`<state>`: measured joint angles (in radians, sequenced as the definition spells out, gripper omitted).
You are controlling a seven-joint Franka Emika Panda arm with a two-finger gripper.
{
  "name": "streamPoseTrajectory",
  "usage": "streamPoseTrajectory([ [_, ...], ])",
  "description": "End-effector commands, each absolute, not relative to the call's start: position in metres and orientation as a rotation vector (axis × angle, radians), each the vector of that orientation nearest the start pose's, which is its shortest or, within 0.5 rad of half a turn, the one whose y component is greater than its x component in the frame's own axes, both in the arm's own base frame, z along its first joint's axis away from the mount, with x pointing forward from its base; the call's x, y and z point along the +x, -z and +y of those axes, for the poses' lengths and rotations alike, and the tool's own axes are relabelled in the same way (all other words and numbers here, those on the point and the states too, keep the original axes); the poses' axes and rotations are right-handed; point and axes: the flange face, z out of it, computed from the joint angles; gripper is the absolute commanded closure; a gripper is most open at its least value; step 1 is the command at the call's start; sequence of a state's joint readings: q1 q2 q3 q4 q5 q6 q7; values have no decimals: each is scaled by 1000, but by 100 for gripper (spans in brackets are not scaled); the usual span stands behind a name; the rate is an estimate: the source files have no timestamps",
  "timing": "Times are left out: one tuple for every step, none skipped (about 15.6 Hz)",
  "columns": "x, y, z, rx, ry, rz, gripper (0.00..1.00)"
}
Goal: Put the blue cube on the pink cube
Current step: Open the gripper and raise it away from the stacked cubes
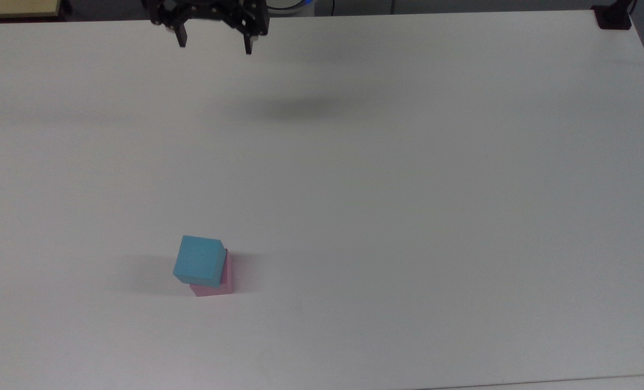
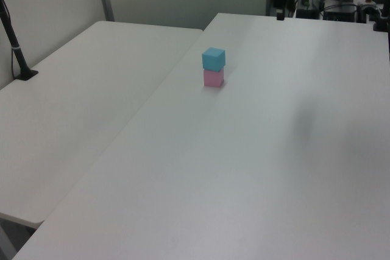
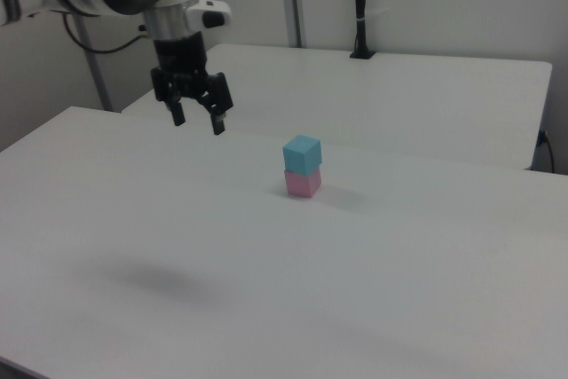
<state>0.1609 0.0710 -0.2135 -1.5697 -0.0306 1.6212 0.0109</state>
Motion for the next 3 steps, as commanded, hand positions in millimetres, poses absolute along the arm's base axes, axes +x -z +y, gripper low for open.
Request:
streamPoseTrajectory([
  [555,-587,-25,-3200,-37,93,0],
  [554,-588,-27,-3198,-37,98,0],
  [554,-588,-30,-3197,-40,108,0],
])
